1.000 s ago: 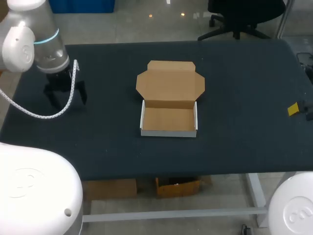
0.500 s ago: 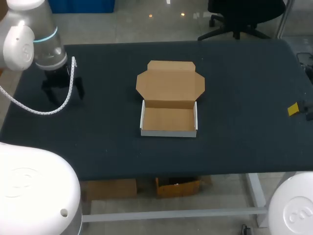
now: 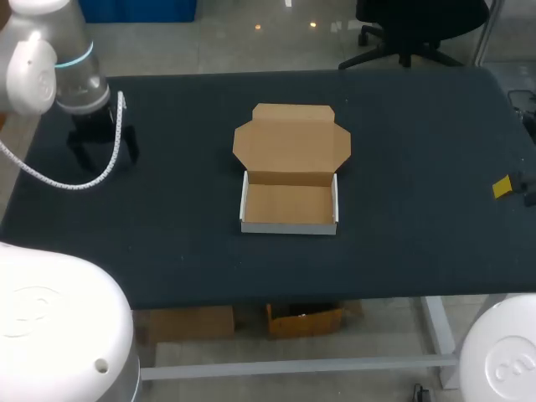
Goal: Assemble the packaging by folding the flat box into shape, placing the metal phone stand inside, and closing the box properly
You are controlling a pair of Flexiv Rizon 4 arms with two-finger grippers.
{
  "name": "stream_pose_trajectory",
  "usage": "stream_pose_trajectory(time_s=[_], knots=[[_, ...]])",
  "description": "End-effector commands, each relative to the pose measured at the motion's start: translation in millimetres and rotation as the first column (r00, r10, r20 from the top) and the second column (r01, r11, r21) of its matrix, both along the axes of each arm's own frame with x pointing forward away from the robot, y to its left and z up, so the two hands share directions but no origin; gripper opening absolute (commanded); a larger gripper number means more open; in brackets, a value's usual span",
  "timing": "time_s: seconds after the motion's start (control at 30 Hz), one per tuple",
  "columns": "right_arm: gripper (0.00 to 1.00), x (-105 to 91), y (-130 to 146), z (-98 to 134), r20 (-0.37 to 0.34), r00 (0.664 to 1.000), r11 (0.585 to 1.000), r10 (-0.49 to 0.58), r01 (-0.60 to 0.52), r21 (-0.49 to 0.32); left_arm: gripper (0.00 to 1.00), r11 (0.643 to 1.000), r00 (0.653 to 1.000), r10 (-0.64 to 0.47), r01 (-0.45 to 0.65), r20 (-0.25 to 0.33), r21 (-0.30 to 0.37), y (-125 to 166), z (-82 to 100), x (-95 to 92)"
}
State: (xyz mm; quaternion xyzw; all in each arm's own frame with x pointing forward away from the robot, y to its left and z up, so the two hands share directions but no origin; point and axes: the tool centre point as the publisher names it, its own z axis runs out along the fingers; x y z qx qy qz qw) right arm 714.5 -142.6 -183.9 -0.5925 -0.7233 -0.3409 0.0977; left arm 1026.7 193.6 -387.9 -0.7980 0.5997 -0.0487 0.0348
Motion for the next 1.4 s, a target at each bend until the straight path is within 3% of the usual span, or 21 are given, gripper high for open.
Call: stream_pose_trajectory(time_s=[0.03, 0.7, 1.4], knots=[[1.0, -1.9, -0.7, 2.1, -0.001, 1.0, 1.0, 0.001, -0.001, 0.0, 1.0, 1.0, 1.0, -0.002, 0.002, -0.013, 0.0, 2.0, -2.0, 11.9], [1.0, -1.9, -0.7, 2.1, -0.001, 1.0, 1.0, 0.001, -0.001, 0.0, 1.0, 1.0, 1.0, 0.002, -0.003, -0.014, -0.017, 22.7, -4.3, 45.4], [1.0, -1.9, -0.7, 2.1, -0.001, 1.0, 1.0, 0.001, -0.001, 0.0, 1.0, 1.0, 0.999, -0.018, 0.018, -0.031, -0.004, 30.6, -10.0, 65.1]])
